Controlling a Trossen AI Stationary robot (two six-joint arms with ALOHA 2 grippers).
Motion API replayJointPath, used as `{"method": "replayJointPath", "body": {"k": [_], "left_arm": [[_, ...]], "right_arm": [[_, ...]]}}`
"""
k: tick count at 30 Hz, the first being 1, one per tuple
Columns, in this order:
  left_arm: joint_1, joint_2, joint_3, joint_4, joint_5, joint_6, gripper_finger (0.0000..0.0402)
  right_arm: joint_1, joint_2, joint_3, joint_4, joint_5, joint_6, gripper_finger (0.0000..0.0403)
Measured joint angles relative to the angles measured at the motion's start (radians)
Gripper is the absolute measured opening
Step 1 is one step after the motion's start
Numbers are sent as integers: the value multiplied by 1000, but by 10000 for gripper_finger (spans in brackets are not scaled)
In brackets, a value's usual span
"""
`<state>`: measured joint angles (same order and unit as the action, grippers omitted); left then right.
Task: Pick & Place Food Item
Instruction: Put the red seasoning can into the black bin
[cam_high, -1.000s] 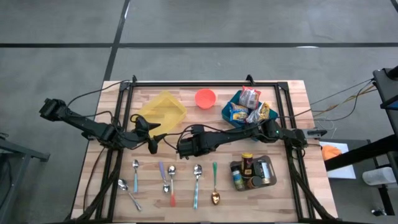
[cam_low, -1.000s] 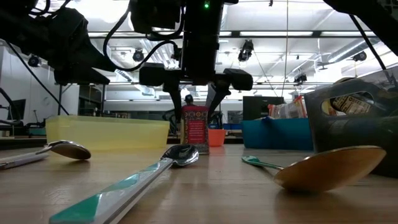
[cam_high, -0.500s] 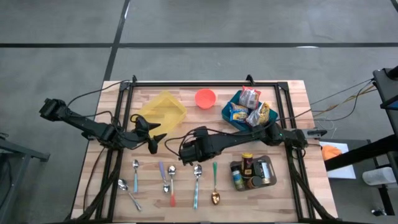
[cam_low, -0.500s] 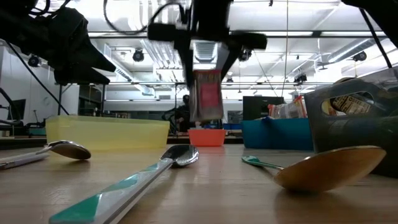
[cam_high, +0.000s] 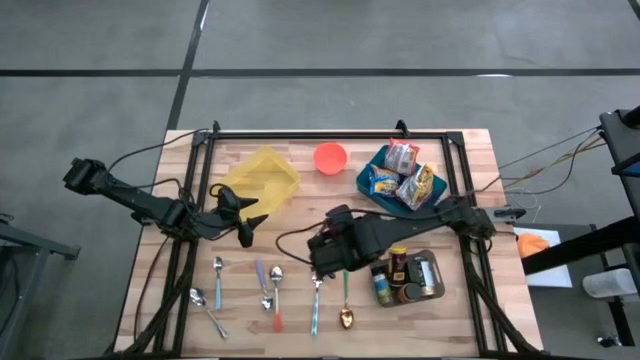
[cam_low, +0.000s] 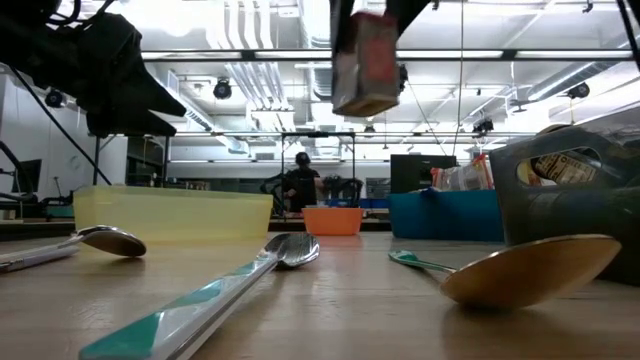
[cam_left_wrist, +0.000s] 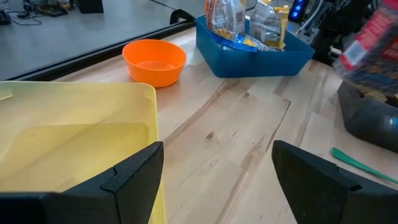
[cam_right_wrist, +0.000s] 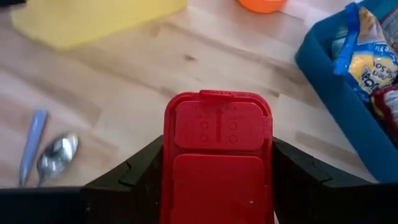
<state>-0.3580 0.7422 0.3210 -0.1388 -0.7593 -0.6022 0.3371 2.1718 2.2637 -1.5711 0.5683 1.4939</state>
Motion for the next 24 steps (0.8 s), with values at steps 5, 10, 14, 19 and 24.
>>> {"method": "replayJointPath", "body": {"k": [5,10,14,19,24], "left_arm": [[0,0,0,-1,0,0,300],[0,0,0,-2,0,0,300],[0,0,0,-2,0,0,300],[0,0,0,-2,0,-1,300],[0,0,0,-6,0,-3,300]], "right_arm": [[43,-81,-50,-1,-62,-79,213],[94,-167,-129,0,-155,-181,213],[136,-252,-241,0,-269,-286,213],[196,-329,-392,15,-283,-414,213],[244,-368,-509,86,-281,-581,227]]}}
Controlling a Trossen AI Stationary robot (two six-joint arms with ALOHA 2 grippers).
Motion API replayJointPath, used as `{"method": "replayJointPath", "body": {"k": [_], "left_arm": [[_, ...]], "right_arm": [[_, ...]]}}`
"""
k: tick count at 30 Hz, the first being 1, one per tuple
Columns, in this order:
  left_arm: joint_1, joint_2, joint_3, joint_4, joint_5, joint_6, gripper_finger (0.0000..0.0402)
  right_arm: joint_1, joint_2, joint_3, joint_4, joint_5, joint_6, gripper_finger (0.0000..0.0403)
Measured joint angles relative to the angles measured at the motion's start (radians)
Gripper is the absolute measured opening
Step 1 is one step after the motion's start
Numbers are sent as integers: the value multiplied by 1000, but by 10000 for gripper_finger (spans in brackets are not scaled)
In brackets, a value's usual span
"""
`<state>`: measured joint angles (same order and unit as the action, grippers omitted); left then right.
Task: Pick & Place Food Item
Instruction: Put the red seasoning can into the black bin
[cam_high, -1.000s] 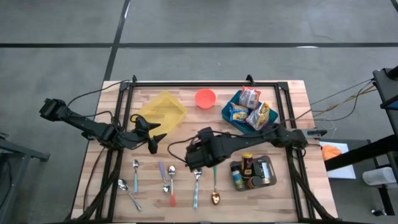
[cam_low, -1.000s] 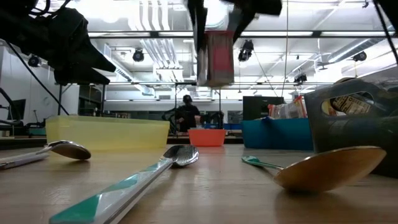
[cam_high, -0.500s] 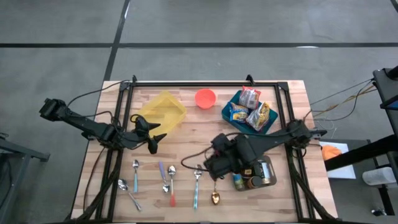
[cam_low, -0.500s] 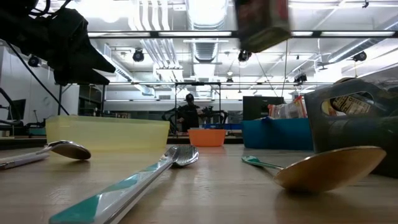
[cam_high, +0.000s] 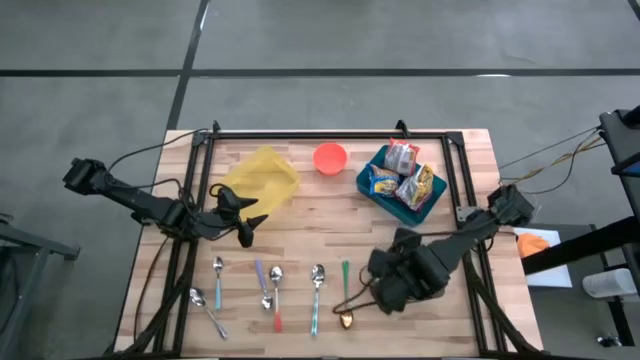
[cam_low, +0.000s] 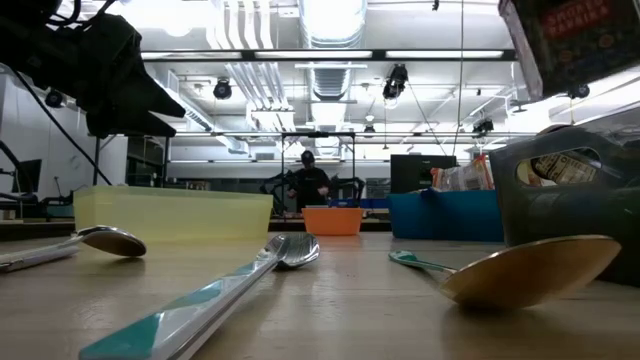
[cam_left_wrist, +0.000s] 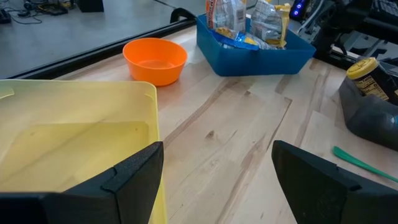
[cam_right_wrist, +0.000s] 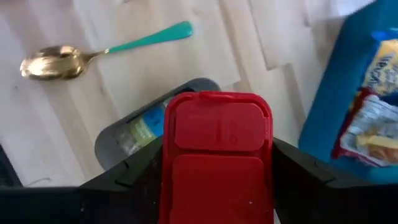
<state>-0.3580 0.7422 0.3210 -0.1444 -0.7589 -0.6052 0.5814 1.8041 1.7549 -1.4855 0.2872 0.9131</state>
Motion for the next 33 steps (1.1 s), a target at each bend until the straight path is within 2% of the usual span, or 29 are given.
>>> {"method": "replayJointPath", "body": {"k": [2,5,9,16,20,28,33], "left_arm": [[0,0,0,0,0,0,300],[0,0,0,-11,0,0,300],[0,0,0,-18,0,0,300],[0,0,0,-20,0,0,300],[0,0,0,-19,0,1,300],[0,0,0,-19,0,4,300],[0,0,0,-19,0,3,300]], "right_arm": [[10,-1,-21,13,7,29,227],[12,-1,-37,15,12,236,211],[21,-1,-43,33,15,485,211],[55,10,-86,69,28,787,214],[61,10,-126,104,31,856,224],[62,9,-189,140,55,927,212],[62,9,-209,200,56,933,244]]}}
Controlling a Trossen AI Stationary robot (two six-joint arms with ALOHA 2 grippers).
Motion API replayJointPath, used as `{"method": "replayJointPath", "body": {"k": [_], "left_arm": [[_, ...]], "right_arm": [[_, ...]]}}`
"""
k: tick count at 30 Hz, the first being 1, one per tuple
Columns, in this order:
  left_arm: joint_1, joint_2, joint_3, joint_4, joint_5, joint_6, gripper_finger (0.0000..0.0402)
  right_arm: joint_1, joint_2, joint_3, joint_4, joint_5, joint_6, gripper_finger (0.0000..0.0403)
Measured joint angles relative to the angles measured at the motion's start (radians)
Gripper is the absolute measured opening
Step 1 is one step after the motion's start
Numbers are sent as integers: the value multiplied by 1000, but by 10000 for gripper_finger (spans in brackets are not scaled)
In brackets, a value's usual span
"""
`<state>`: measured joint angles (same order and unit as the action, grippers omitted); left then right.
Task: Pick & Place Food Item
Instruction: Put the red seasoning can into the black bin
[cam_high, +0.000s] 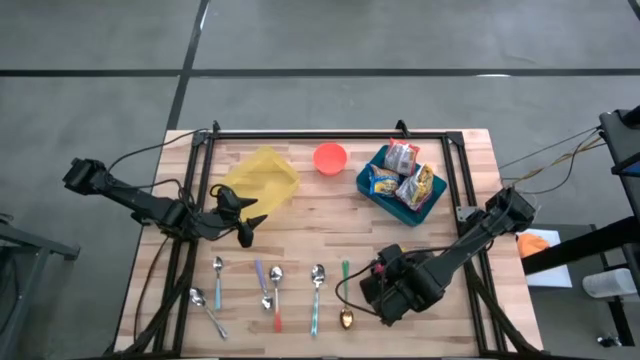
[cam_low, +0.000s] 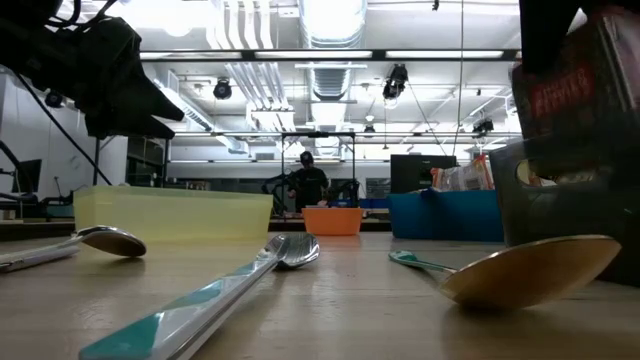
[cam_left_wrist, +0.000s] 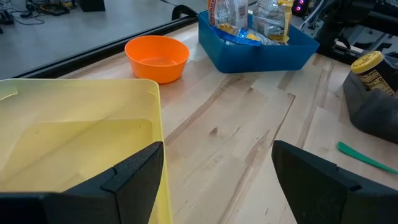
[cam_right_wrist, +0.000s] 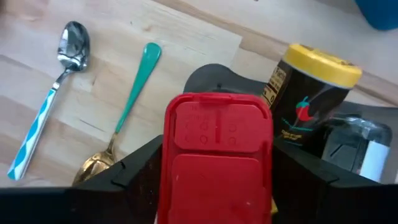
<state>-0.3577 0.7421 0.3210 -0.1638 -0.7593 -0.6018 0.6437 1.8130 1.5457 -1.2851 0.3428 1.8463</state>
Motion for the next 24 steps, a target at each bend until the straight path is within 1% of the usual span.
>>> {"method": "replayJointPath", "body": {"k": [5,24], "left_arm": [[0,0,0,0,0,0,300],[0,0,0,-2,0,0,300]], "right_arm": [[0,13,-18,13,-1,25,256],[0,19,-18,9,-11,13,260]]}}
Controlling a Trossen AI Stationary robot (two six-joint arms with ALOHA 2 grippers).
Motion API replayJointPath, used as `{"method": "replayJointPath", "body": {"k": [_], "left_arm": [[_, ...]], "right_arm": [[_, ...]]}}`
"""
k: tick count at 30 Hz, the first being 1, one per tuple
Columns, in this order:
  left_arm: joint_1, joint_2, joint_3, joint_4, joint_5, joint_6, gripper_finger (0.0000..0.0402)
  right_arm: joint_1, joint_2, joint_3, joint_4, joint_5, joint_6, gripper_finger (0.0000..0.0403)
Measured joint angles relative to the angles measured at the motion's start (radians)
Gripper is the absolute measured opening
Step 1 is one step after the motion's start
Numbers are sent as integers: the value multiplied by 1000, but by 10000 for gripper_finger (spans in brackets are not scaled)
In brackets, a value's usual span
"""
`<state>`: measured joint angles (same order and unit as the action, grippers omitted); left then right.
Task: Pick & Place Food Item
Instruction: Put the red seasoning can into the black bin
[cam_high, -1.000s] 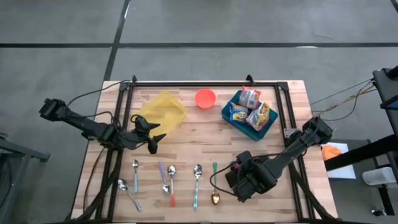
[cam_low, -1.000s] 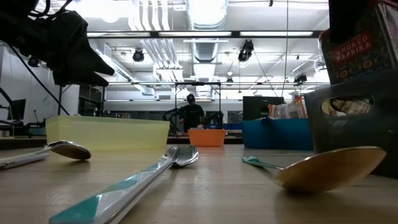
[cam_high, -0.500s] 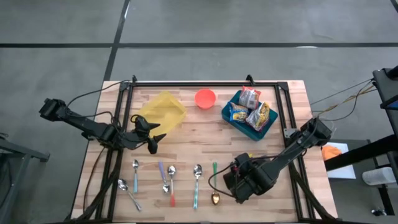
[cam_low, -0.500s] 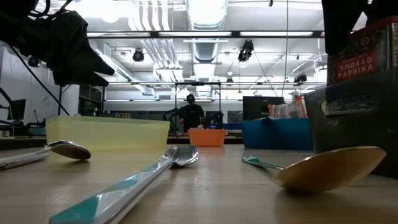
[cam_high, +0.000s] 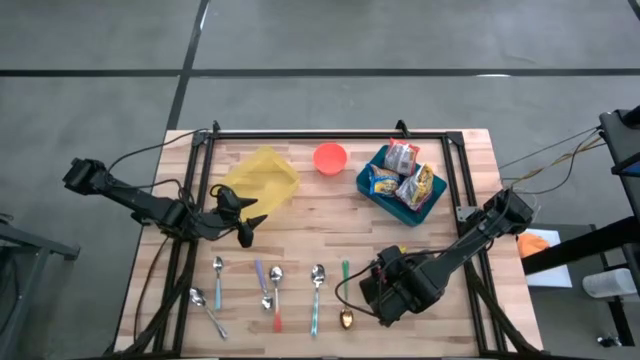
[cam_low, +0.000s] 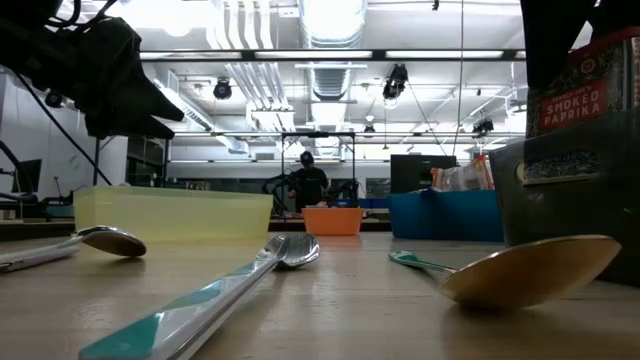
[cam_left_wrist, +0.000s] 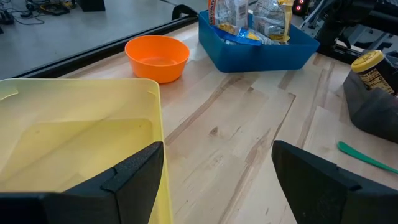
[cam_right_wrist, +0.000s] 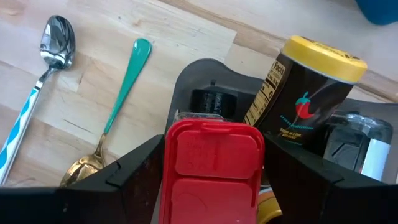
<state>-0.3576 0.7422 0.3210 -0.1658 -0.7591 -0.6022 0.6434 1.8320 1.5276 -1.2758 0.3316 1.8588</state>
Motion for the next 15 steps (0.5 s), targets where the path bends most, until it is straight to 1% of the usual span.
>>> {"method": "replayJointPath", "body": {"k": [3,15], "left_arm": [[0,0,0,0,0,0,300],[0,0,0,-1,0,-3,300]], "right_arm": [[0,0,0,1,-15,0,260],[-1,0,0,6,-16,-22,260]]}}
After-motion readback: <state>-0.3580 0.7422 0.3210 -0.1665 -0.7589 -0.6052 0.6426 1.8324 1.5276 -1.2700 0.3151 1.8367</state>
